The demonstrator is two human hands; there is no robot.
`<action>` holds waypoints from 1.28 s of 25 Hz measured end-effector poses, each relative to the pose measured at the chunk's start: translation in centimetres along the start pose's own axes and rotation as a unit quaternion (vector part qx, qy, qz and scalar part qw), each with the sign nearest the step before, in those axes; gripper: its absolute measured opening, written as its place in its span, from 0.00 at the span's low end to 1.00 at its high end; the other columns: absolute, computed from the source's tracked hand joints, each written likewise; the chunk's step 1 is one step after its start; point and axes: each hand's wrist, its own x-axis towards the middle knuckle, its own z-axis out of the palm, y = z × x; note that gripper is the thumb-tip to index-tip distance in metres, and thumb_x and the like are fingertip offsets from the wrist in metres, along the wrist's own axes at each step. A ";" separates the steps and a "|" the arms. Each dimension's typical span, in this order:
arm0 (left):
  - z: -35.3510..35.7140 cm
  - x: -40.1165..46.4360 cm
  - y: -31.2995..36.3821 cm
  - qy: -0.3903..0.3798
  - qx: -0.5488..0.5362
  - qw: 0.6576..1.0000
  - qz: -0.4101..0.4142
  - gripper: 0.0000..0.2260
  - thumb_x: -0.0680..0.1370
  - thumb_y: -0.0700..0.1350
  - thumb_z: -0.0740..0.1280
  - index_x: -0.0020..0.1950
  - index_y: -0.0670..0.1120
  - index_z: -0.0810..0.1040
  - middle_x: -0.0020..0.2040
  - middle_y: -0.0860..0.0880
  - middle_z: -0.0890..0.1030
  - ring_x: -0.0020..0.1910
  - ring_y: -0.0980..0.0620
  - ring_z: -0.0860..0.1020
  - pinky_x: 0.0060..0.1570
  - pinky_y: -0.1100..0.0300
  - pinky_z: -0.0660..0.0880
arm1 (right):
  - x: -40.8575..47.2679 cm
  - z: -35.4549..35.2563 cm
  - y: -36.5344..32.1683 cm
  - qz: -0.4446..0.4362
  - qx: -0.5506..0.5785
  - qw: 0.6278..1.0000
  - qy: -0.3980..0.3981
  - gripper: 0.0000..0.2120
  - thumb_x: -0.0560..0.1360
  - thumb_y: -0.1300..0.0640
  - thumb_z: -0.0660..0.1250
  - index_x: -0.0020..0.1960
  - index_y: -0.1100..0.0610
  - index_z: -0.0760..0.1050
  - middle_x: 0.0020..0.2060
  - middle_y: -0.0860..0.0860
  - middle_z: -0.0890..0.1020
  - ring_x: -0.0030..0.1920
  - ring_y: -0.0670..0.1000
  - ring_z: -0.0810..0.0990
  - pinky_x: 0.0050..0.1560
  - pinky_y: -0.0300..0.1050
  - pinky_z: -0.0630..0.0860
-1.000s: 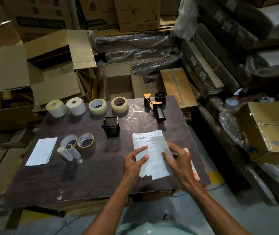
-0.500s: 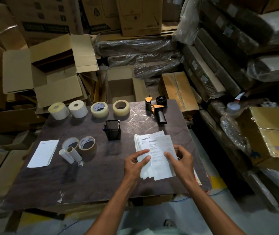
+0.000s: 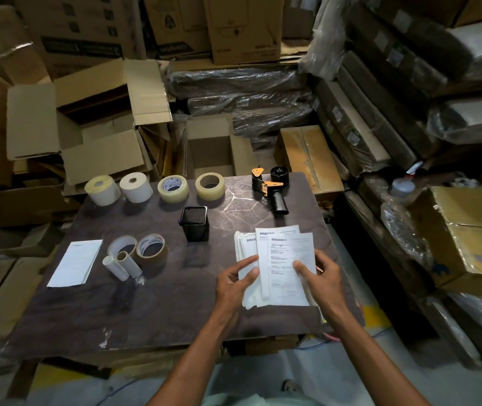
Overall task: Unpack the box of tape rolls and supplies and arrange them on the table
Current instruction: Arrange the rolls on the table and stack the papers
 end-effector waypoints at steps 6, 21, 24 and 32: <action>0.6 -0.1 -0.1 -0.048 0.022 0.999 0.001 0.09 0.77 0.38 0.71 0.56 0.44 0.85 0.57 0.51 0.85 0.56 0.47 0.83 0.50 0.52 0.82 | 1.3 1.6 0.8 0.080 0.004 0.989 -0.127 0.20 0.76 0.54 0.70 0.67 0.48 0.70 0.59 0.47 0.82 0.54 0.46 0.83 0.51 0.45 0.82; 0.2 0.7 -2.7 0.021 0.312 0.937 0.154 0.15 0.69 0.32 0.64 0.41 0.52 0.82 0.50 0.60 0.80 0.54 0.62 0.78 0.52 0.62 0.79 | -0.2 2.9 3.0 -0.028 -0.114 0.992 -0.038 0.21 0.71 0.71 0.62 0.55 0.49 0.78 0.48 0.44 0.85 0.50 0.43 0.83 0.44 0.33 0.78; 0.0 1.2 -3.3 0.008 0.356 0.915 0.189 0.16 0.69 0.31 0.65 0.42 0.49 0.86 0.49 0.57 0.83 0.52 0.62 0.79 0.56 0.69 0.74 | -0.7 3.1 4.3 -0.039 -0.119 0.992 -0.004 0.19 0.72 0.69 0.63 0.57 0.52 0.80 0.47 0.41 0.84 0.50 0.37 0.81 0.48 0.31 0.77; 0.4 2.6 -6.8 -0.086 0.468 0.875 0.088 0.16 0.67 0.40 0.59 0.46 0.58 0.78 0.63 0.51 0.73 0.62 0.52 0.75 0.64 0.56 0.72 | -0.7 3.8 7.1 0.021 -0.164 0.985 -0.043 0.25 0.76 0.67 0.62 0.72 0.57 0.67 0.58 0.48 0.77 0.59 0.49 0.76 0.58 0.36 0.68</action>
